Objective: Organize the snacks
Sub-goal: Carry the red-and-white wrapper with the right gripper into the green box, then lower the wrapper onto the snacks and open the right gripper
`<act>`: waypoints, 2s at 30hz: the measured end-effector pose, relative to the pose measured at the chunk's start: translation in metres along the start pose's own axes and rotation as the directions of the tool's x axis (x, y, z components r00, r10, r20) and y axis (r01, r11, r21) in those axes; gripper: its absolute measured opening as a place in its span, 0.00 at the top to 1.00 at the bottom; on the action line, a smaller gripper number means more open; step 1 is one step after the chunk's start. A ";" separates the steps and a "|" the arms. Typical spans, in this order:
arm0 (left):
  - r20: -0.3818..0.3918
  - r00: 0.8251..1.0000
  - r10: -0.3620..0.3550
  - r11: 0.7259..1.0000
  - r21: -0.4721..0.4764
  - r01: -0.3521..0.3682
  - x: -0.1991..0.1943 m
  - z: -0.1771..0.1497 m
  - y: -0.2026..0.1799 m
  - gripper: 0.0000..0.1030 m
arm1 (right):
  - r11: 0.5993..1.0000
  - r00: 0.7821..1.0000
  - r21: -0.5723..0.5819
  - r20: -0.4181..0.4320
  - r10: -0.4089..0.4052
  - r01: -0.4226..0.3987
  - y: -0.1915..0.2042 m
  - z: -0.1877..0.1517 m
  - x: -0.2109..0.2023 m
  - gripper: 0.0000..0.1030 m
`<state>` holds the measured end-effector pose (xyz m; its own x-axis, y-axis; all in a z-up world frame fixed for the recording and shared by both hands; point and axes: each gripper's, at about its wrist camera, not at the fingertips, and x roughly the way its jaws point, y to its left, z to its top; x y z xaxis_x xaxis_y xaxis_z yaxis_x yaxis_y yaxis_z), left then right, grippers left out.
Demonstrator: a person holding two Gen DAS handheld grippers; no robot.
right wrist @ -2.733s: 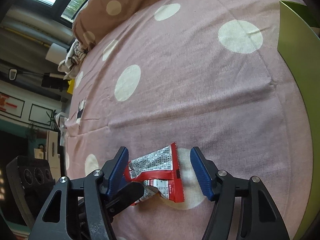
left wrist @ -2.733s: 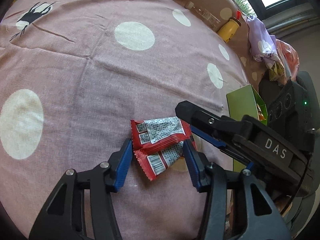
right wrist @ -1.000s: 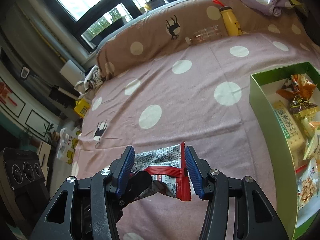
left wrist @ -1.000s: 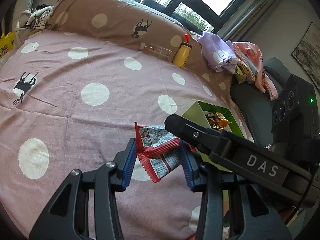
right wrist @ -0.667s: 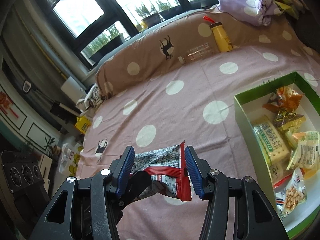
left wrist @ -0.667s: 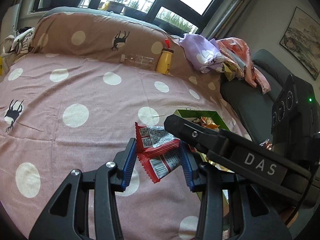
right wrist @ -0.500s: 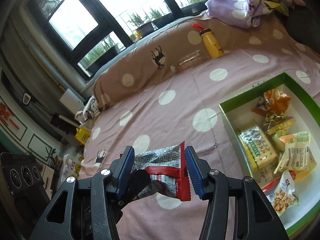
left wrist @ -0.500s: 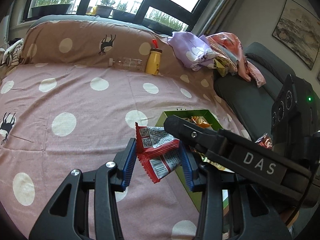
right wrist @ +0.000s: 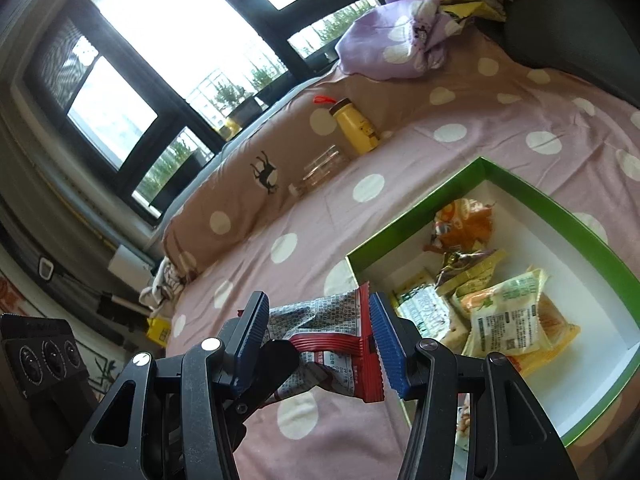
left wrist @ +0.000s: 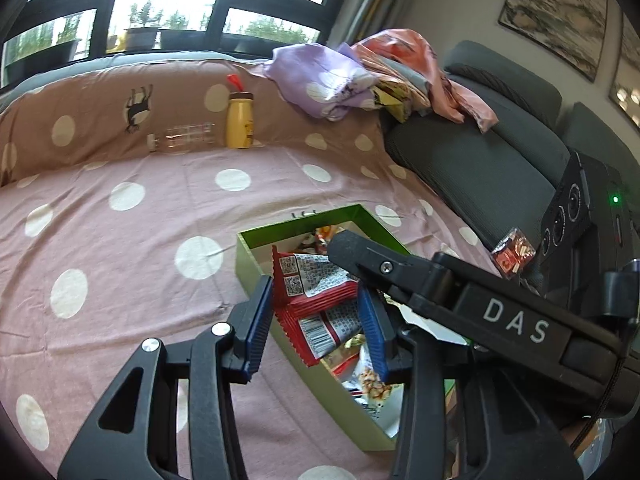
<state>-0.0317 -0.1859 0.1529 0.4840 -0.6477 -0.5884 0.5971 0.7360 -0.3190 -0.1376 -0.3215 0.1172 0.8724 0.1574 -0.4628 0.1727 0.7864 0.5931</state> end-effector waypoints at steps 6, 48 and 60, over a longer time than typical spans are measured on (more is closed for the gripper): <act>-0.018 0.999 -0.032 0.998 0.054 0.033 0.014 0.003 -0.021 0.60 | 0.998 0.999 0.062 0.042 -0.027 0.024 -0.024 0.006 -0.014 0.46; -0.237 0.960 -0.146 0.987 0.037 0.159 0.104 -0.009 -0.043 0.60 | 0.929 0.968 0.273 -0.061 -0.243 0.250 -0.111 0.012 0.005 0.46; -0.260 0.956 -0.138 0.988 0.025 0.149 0.115 -0.013 -0.041 0.60 | 0.918 0.959 0.278 -0.092 -0.268 0.284 -0.119 0.012 0.014 0.46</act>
<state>-0.0087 -0.2886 0.0886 0.2136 -0.6692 -0.7117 0.6783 0.6259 -0.3849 -0.1410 -0.4196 0.0481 0.7479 -0.0049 -0.6638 0.5331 0.6004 0.5961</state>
